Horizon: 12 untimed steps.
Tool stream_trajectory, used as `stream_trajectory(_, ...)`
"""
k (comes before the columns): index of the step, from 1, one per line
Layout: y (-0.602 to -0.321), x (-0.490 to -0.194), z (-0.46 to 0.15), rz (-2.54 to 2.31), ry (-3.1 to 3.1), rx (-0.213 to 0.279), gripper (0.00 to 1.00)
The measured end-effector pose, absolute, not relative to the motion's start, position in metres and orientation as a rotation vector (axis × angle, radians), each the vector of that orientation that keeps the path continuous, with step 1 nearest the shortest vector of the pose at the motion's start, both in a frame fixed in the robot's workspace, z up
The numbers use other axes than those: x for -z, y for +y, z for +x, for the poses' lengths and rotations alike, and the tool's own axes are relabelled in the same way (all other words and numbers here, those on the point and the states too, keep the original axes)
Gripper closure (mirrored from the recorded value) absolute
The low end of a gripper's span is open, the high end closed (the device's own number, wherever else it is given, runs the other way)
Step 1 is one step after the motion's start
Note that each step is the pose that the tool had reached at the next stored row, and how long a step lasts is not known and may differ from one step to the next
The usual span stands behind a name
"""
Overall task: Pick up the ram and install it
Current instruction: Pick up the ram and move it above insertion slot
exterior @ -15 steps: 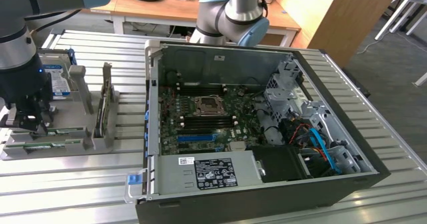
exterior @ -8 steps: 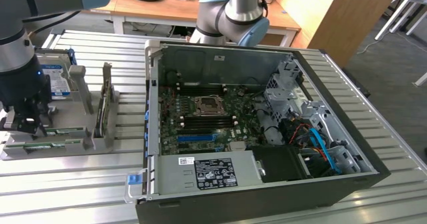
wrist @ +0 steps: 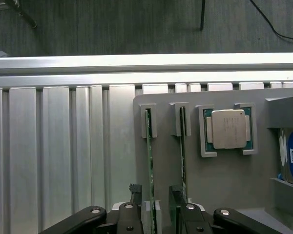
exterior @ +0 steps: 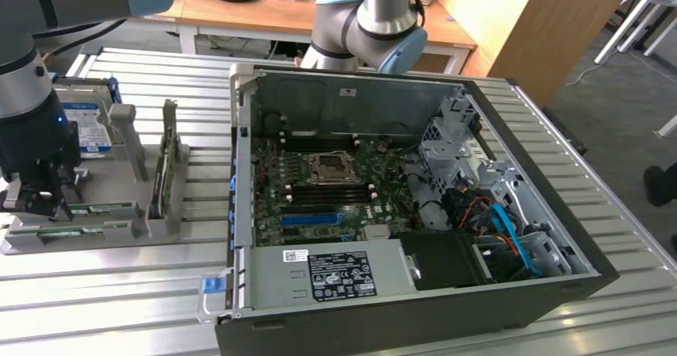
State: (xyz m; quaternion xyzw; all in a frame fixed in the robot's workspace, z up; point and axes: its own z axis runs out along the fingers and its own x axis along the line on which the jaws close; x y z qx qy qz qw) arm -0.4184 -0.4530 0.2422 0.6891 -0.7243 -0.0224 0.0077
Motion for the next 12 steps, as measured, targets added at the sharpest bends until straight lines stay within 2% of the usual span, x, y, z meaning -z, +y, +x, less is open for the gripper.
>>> stream_trajectory(12, -0.453, -0.231, -0.418, 2.154, -2.264, 0.07, 0.64)
